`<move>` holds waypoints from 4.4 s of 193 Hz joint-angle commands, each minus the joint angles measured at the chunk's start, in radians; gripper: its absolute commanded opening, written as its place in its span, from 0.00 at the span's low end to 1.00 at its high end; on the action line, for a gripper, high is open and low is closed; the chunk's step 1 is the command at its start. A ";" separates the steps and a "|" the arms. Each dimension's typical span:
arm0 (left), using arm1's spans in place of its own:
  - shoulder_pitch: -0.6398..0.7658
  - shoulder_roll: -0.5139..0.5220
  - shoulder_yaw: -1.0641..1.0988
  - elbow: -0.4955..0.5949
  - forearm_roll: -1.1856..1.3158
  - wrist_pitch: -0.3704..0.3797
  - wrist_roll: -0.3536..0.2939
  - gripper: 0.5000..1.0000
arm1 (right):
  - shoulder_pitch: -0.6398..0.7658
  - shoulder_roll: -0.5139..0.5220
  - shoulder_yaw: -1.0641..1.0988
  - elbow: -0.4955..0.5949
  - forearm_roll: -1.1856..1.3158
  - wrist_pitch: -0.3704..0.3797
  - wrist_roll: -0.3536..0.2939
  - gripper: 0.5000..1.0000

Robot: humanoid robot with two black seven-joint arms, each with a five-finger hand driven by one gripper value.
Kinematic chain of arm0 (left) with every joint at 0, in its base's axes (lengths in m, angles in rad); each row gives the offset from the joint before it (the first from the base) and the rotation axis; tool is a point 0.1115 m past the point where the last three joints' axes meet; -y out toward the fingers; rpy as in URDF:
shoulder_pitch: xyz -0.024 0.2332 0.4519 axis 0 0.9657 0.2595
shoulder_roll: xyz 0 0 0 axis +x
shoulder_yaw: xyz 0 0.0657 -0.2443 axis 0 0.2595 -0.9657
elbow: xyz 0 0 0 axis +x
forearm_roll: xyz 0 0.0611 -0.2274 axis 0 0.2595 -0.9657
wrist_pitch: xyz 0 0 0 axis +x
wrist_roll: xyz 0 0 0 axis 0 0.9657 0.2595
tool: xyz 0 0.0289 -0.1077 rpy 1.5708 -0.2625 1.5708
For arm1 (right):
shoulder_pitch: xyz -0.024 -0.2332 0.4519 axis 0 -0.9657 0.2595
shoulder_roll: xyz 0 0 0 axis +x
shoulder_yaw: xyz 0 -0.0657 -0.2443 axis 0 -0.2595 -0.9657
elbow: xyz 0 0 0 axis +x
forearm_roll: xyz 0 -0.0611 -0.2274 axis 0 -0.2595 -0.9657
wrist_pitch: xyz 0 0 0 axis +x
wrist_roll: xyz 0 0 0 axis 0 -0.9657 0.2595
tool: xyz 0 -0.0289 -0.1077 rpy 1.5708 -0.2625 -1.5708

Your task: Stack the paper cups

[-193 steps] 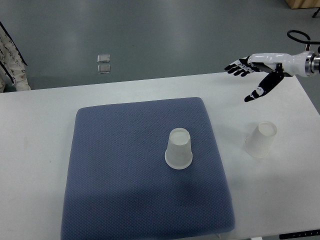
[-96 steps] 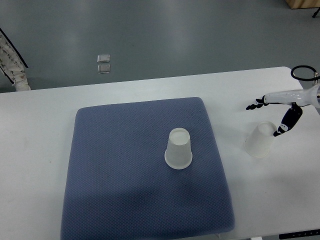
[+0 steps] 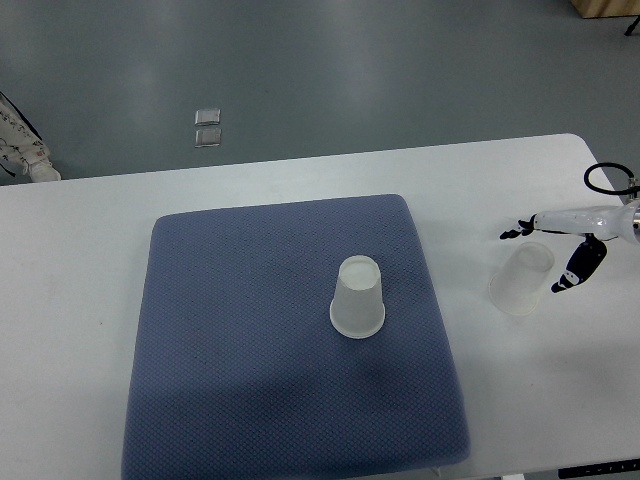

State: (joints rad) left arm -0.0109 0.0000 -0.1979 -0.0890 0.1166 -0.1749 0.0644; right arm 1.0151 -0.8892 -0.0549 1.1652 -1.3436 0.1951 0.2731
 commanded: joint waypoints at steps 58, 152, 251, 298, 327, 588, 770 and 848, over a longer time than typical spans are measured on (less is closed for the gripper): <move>0.000 0.000 0.000 0.000 0.000 0.000 0.000 1.00 | -0.015 0.010 -0.016 -0.006 -0.008 -0.031 0.000 0.59; 0.000 0.000 0.000 0.000 0.000 0.000 0.000 1.00 | -0.006 0.009 -0.023 -0.006 -0.014 -0.043 0.009 0.39; 0.000 0.000 0.000 0.000 0.000 0.000 0.000 1.00 | 0.238 0.010 -0.008 0.008 -0.002 0.072 0.113 0.40; 0.000 0.000 0.000 0.000 0.000 0.000 0.000 1.00 | 0.389 0.108 -0.002 0.037 0.004 0.227 0.140 0.40; 0.000 0.000 0.000 0.000 0.000 0.000 0.000 1.00 | 0.456 0.145 -0.002 0.109 0.034 0.277 0.140 0.41; 0.000 0.000 0.000 0.000 0.000 0.000 0.000 1.00 | 0.494 0.279 -0.006 0.197 0.032 0.325 0.089 0.43; 0.000 0.000 0.000 0.000 0.000 0.000 0.000 1.00 | 0.249 0.366 0.208 -0.081 0.431 0.306 0.038 0.84; 0.000 0.000 0.000 0.000 0.000 0.000 0.000 1.00 | 0.060 0.521 0.326 -0.364 1.144 0.153 -0.140 0.84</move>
State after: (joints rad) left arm -0.0109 0.0000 -0.1979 -0.0890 0.1166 -0.1749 0.0644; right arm 1.1055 -0.4101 0.2724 0.8515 -0.3802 0.3942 0.1859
